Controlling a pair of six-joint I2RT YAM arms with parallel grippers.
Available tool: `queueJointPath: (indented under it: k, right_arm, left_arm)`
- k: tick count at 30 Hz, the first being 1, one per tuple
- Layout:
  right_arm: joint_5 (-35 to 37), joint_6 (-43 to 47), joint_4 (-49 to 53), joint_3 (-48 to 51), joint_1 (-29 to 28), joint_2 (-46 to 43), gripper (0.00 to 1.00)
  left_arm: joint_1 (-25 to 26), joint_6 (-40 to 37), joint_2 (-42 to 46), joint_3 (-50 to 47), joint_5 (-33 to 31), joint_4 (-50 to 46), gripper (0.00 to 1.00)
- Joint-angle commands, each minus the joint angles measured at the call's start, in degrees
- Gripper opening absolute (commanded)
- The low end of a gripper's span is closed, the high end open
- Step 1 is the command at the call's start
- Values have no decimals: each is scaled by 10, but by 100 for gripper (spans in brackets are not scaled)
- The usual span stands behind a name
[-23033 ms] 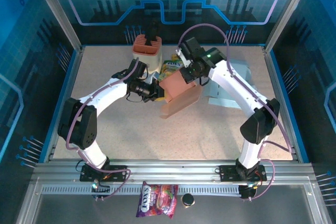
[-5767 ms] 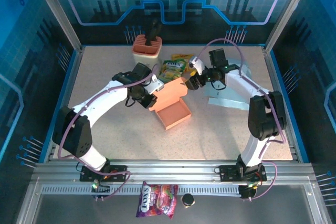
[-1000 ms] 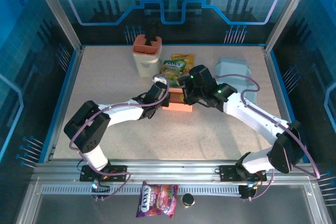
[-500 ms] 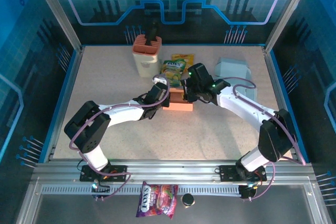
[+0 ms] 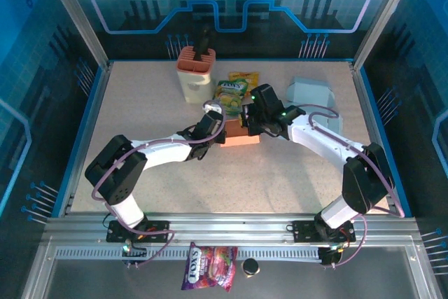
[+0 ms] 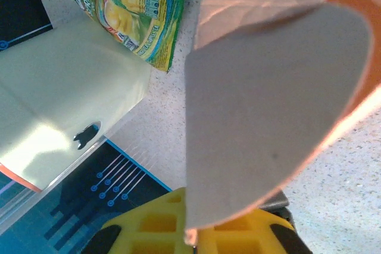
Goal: Fold the paper box
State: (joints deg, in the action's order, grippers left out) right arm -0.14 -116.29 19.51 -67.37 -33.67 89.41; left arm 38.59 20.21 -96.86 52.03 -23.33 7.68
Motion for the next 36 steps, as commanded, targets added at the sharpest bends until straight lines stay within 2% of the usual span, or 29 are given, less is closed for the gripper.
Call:
queueJointPath:
  k: [1,5,12,16,20,24,30,36]
  right_arm:
    - [-12,-11,-9,23,6,-2,3]
    - [-18,-11,-23,44,5,-5,0]
    - [-27,-10,-51,81,4,-10,0]
    - [-29,-5,-55,85,2,-7,0]
    - [-38,3,-56,93,-1,-7,0]
    - [-55,10,-61,113,-4,-10,0]
    - [-71,17,-69,149,-15,-23,0]
    - [-93,30,-81,198,-16,-29,16]
  left_arm:
    - [4,9,33,-13,-4,-41,31]
    - [5,21,89,-42,7,-64,46]
    - [5,62,237,-110,98,-105,57]
    - [-18,104,286,-101,143,-163,60]
    - [-74,156,260,-51,233,-220,59]
    - [-103,160,207,9,295,-265,57]
    - [-113,154,149,51,319,-314,56]
    - [-114,152,118,43,336,-304,56]
